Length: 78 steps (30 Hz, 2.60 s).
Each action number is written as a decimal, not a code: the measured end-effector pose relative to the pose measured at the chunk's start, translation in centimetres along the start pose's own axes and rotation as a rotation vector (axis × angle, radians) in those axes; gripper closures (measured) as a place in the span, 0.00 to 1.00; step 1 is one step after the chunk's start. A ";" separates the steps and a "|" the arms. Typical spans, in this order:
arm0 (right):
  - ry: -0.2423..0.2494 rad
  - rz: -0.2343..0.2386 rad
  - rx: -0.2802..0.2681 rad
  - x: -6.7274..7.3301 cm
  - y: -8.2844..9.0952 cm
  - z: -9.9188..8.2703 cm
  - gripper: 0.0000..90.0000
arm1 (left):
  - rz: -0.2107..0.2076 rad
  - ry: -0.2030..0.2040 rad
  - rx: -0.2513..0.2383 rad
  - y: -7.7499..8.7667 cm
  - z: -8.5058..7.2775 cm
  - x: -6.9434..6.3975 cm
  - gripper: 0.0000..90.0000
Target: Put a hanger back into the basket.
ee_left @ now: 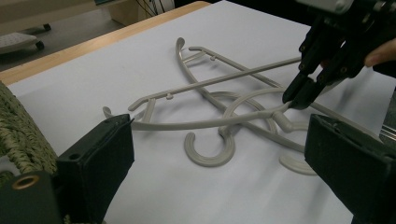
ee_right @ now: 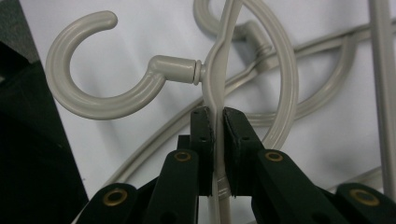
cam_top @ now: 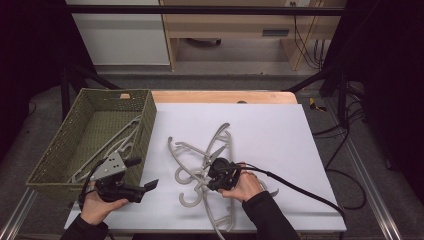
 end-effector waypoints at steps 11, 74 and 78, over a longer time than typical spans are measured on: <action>0.025 -0.008 0.069 -0.5 -2.3 -1.4 0.92 | -0.005 -0.003 0.006 -0.2 -0.1 -0.1 0.09; 0.223 0.181 -0.156 1.2 6.8 -2.9 0.92 | -0.037 -0.526 0.235 -4.3 4.3 -6.5 0.20; 0.226 0.182 -0.155 1.3 6.8 -2.9 0.92 | -0.040 -0.596 0.243 -5.4 4.2 -7.1 0.24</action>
Point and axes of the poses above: each handheld gripper's, and its own axes: y roughly backward along the jaws, z roughly out of its top, x roughly to its left, the point moved 4 cm from there along -y, roughly forward along the jaws, and after that the axes turned 7 degrees about x, right-handed, at the moved point
